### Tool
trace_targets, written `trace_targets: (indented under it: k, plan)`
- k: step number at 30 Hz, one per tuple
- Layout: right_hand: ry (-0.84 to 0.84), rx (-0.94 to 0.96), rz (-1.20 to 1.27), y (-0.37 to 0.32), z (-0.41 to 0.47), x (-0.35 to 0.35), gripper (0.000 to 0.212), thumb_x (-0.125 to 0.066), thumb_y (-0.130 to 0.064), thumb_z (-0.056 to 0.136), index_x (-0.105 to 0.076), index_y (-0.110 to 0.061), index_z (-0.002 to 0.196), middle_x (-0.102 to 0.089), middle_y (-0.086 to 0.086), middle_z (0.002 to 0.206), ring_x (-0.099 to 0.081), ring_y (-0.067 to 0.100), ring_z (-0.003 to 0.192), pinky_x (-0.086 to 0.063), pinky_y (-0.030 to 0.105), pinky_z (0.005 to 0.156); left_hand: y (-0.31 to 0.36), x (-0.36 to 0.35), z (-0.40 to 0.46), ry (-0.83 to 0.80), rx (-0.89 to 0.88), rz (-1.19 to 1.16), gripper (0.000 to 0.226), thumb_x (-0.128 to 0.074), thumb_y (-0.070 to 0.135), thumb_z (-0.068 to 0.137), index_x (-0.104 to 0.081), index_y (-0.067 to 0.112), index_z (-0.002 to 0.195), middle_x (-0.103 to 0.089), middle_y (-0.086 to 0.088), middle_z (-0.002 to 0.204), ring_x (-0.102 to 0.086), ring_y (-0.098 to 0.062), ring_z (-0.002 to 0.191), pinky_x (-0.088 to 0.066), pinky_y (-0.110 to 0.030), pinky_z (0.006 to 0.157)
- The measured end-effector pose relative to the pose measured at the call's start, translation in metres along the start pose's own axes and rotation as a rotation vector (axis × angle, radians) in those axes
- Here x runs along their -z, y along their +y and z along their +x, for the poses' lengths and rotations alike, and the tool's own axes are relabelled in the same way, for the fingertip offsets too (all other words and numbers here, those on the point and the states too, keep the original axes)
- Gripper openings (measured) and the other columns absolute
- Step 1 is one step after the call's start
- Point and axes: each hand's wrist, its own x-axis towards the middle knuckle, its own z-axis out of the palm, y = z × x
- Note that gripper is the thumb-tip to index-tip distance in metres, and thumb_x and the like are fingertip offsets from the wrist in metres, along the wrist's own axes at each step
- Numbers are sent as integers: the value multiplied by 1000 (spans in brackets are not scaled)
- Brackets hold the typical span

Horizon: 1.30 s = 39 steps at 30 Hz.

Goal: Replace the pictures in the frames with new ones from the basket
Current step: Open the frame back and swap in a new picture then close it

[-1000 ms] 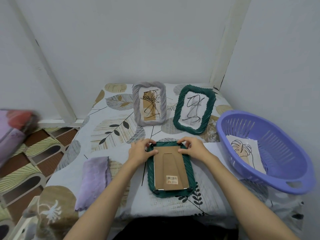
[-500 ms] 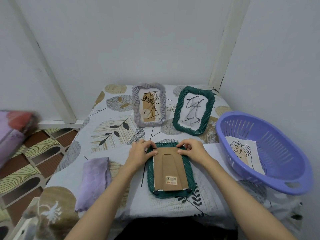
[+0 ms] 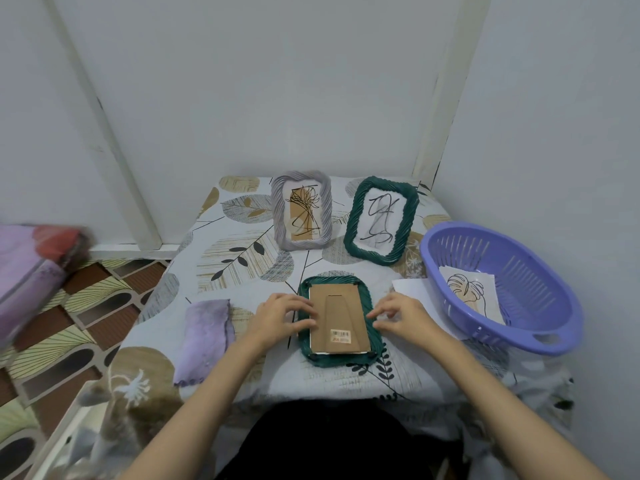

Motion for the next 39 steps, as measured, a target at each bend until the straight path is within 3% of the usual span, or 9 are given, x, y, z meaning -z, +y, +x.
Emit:
trace_targets:
  k: [3, 8, 10, 15, 19, 28, 35, 37, 39]
  plan:
    - [-69, 81, -143, -4, -16, -3, 16, -73, -22, 76, -75, -19, 92, -62, -1, 100, -55, 12, 93, -41, 25, 89, 11, 2, -15, -92, -16, 108, 30, -66, 46, 77, -67, 37, 106, -56, 21, 126, -38, -10, 124, -29, -38, 103]
    - [-115, 114, -270, -8, -27, -6, 27, -71, -37, 76, -72, -26, 101, -65, -7, 111, -52, 15, 104, -41, 32, 95, 17, 2, -30, -136, -45, 252, 41, -61, 49, 80, -58, 36, 120, -47, 22, 137, -33, -7, 130, -24, -34, 100]
    - [-109, 110, -275, -9, -30, -6, 28, -70, -38, 77, -70, -28, 103, -66, -10, 110, -49, 14, 102, -41, 32, 93, 17, 1, -35, -119, -61, 274, 48, -58, 57, 77, -58, 36, 120, -47, 22, 136, -34, -6, 130, -26, -33, 98]
    - [-104, 155, -378, -12, -30, -7, 32, -67, -42, 78, -69, -27, 107, -65, -12, 114, -38, 7, 92, -42, 28, 88, 17, 2, -39, -128, -106, 337, 93, -33, 87, 50, -57, 35, 122, -49, 21, 136, -36, -5, 130, -27, -32, 97]
    - [-82, 190, -404, -14, -30, -7, 31, -65, -41, 80, -70, -26, 107, -67, -12, 113, -41, 7, 92, -44, 27, 85, 16, -2, -39, -79, -152, 382, 85, -27, 79, 57, -58, 33, 122, -52, 20, 133, -37, -4, 130, -29, -30, 97]
    - [58, 216, -323, -7, -37, -23, 23, -64, -33, 80, -72, -19, 96, -70, -6, 103, -53, 14, 96, -42, 33, 87, 10, -17, -38, 101, -175, 204, 57, -47, 58, 68, -73, 18, 99, -72, 6, 106, -59, -11, 112, -48, -36, 95]
    - [172, 94, -144, -4, -40, -37, 5, -67, -25, 77, -72, -23, 79, -68, -12, 90, -54, 17, 90, -43, 37, 84, 15, -26, -45, 171, -134, 41, 53, -49, 50, 68, -72, 9, 93, -71, -2, 104, -60, -14, 106, -38, -16, 94]
    - [172, 48, -38, -3, -41, -36, 8, -68, -20, 78, -73, -23, 83, -66, -16, 85, -56, 15, 86, -46, 31, 82, 17, -30, -46, 170, -104, -5, 51, -47, 48, 67, -69, 8, 90, -67, -3, 105, -58, -14, 104, -41, -21, 96]
    - [166, -21, 125, -3, -42, -31, 17, -64, -11, 82, -73, -21, 93, -65, -17, 82, -58, 4, 83, -45, 13, 76, 18, -35, -46, 178, -63, -69, 47, -50, 46, 68, -67, 8, 91, -63, -4, 109, -55, -14, 105, -42, -29, 98]
